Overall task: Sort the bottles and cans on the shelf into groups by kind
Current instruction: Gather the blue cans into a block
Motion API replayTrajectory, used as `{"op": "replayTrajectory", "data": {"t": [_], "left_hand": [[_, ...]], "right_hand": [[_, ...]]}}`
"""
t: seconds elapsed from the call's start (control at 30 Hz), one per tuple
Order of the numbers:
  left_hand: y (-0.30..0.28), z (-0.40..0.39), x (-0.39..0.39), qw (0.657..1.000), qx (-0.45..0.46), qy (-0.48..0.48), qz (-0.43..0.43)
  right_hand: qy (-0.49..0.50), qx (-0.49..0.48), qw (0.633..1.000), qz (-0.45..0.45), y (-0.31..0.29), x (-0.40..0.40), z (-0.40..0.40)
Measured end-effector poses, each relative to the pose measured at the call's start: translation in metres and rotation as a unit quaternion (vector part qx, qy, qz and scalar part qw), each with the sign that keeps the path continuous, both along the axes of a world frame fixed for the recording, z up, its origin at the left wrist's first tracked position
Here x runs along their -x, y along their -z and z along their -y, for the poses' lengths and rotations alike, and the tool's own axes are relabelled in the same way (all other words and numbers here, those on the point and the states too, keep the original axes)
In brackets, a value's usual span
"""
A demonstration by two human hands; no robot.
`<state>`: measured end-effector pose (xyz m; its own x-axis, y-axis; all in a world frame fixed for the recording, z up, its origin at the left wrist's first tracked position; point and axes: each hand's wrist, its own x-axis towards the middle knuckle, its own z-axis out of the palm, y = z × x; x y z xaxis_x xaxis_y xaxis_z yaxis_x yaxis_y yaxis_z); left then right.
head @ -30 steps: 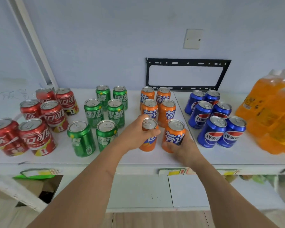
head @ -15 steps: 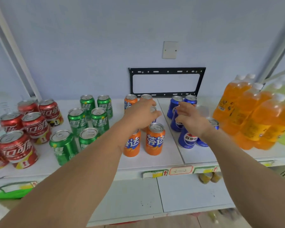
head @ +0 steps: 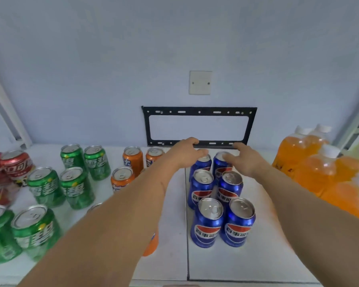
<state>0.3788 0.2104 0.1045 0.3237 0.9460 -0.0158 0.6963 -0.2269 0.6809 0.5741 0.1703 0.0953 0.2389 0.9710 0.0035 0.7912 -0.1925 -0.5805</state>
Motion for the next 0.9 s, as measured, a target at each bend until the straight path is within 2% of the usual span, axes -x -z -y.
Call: {"op": "replayTrajectory", "data": {"t": [0.2, 0.43, 0.73, 0.9], "left_hand": [[0.023, -0.023, -0.023, 0.995, 0.085, -0.039, 0.026], [0.02, -0.029, -0.032, 0.992, 0.123, -0.036, 0.005], [0.027, -0.027, -0.038, 0.992, 0.078, -0.095, 0.002], [0.03, -0.026, -0.044, 0.991, 0.046, -0.125, -0.009]], "right_hand": [[-0.052, 0.1, 0.993, -0.025, 0.009, -0.014, -0.027], [-0.088, 0.103, 0.991, -0.019, 0.013, -0.018, -0.041], [-0.065, 0.071, 0.993, -0.075, 0.02, -0.018, -0.041], [-0.03, 0.056, 0.996, -0.069, 0.02, -0.011, -0.037]]}}
